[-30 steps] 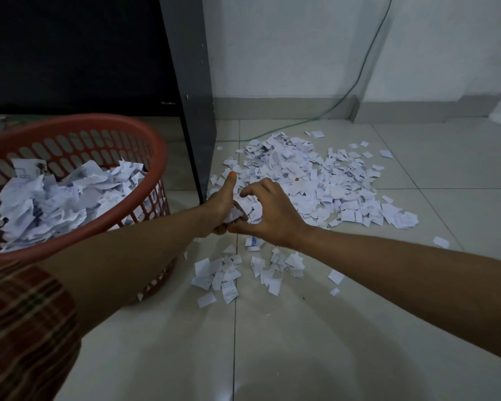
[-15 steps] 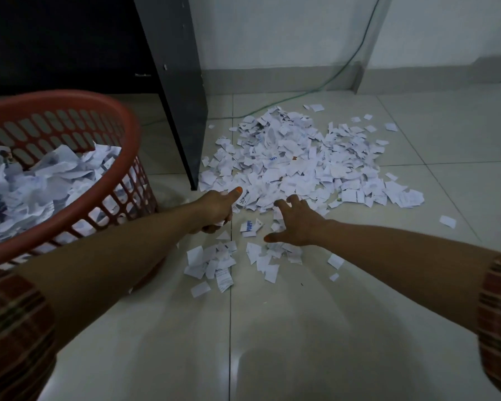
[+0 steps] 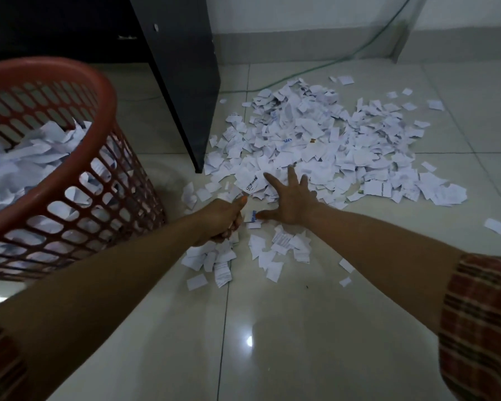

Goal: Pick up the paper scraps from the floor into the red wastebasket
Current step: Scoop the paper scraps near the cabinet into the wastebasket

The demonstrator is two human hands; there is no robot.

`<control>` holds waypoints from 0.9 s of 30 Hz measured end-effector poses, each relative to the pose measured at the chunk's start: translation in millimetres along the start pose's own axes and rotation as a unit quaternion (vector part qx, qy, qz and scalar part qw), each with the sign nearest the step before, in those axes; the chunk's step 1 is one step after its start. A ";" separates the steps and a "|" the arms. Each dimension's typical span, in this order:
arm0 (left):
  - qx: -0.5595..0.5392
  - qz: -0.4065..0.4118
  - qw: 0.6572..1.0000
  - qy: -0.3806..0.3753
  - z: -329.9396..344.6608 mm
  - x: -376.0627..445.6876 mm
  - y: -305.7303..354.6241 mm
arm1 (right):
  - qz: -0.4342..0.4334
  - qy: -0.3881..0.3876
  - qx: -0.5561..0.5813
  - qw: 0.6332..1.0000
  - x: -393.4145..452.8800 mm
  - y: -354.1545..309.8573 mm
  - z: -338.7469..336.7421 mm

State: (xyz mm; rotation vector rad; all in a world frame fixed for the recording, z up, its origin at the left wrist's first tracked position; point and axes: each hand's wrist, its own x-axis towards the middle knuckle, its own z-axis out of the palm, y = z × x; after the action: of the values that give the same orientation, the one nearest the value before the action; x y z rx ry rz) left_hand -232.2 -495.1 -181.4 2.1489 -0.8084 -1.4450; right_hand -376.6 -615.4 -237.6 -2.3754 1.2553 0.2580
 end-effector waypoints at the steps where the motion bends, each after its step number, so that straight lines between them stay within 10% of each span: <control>1: -0.012 -0.014 1.000 0.009 1.1 0.5 -7.3 | -0.004 -0.004 -0.001 1.000 2.9 1.0 0.3; 15: -0.244 -0.039 0.964 0.095 15.5 -7.4 -45.5 | -0.132 0.057 -0.013 0.990 -9.4 13.3 15.7; 27: -0.472 -0.074 0.878 0.007 35.5 -9.5 -30.6 | -0.302 0.115 0.137 0.936 -55.5 -6.5 -8.4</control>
State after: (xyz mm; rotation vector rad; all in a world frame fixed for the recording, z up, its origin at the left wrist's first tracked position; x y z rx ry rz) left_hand -260.9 -467.0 -207.4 1.4514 0.1166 -1.4523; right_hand -403.3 -575.1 -208.3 -2.4488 0.5409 -0.3717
